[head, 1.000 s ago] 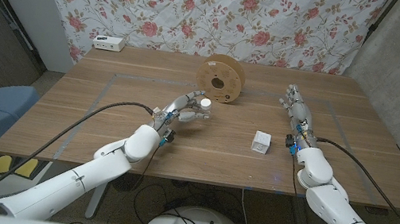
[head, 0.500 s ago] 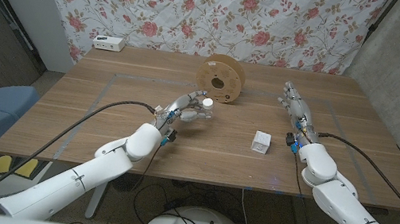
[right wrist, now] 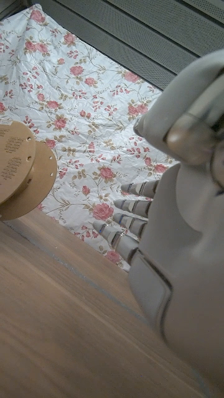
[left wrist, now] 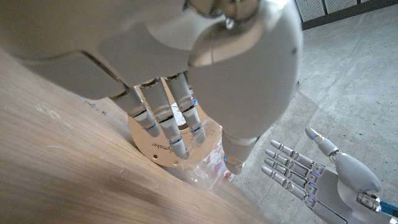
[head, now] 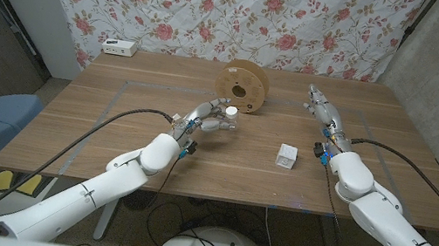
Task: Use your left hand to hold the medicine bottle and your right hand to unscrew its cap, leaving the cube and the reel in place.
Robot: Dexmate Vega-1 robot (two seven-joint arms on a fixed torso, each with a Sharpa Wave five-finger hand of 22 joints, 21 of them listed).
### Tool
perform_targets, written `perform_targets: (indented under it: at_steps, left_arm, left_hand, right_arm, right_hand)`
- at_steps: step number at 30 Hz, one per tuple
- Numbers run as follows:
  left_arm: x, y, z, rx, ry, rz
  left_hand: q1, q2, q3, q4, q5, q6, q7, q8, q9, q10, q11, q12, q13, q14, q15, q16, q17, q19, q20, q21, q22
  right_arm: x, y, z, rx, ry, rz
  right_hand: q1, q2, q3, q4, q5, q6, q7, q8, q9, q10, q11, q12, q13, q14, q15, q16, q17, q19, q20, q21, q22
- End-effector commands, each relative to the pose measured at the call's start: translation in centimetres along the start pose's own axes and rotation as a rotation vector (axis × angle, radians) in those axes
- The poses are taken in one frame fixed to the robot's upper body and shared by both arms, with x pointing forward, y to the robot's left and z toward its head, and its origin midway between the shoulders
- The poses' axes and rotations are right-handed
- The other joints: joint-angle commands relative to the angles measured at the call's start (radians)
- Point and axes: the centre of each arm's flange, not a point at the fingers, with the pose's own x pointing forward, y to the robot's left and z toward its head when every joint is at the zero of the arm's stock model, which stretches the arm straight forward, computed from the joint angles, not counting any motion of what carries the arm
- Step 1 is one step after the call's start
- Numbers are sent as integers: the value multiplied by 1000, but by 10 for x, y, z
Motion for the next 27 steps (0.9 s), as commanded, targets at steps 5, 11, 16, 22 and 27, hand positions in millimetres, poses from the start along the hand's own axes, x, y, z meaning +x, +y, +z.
perform_targets:
  at_steps: [5,11,16,22,27]
  left_arm:
    - [6,-10,6,-15,-7,-50]
    - [10,-13,9,-10,3,-61]
    - [14,-15,12,-8,12,-70]
    - [17,-15,16,-1,38,-77]
    - [19,-15,19,2,37,-89]
  left_hand:
    - [-11,0,0,6,1,11,0,-1,4,10,4,-1,4,16,-119,-3,0,8,-45,-1,2]
    - [-14,3,2,8,1,14,1,0,4,10,1,-2,4,20,-117,-4,0,9,-47,-3,2]
    - [-16,6,3,9,1,15,1,-1,4,17,1,0,4,23,-118,-4,-1,9,-48,-4,2]
    - [-19,7,4,10,1,16,-1,-1,4,18,1,-1,4,25,-117,-5,-1,5,-49,-6,2]
    - [-24,7,3,12,0,17,-3,-1,4,18,-2,-2,4,25,-119,-6,-1,3,-51,-7,2]
  right_arm:
    - [-7,9,37,-167,38,53]
    - [-10,11,49,-227,66,71]
    - [-11,13,59,-290,97,95]
    - [-10,15,69,-338,119,112]
    - [-10,16,75,-378,126,121]
  right_hand:
    - [57,-36,6,-51,-4,5,4,3,2,4,2,3,5,2,2,-3,-4,5,-35,5,5]
    - [79,-45,10,-70,-6,4,3,3,2,0,1,1,5,3,2,-3,-4,8,-34,5,5]
    - [95,-52,12,-84,-8,7,5,4,2,0,5,1,5,4,4,-3,-5,12,-33,6,5]
    - [122,-64,16,-107,-11,22,8,9,3,-4,12,0,5,5,12,-3,-6,15,-25,6,5]
    - [152,-78,19,-134,-17,49,15,16,5,-5,37,1,6,8,23,-2,-6,17,-15,6,5]
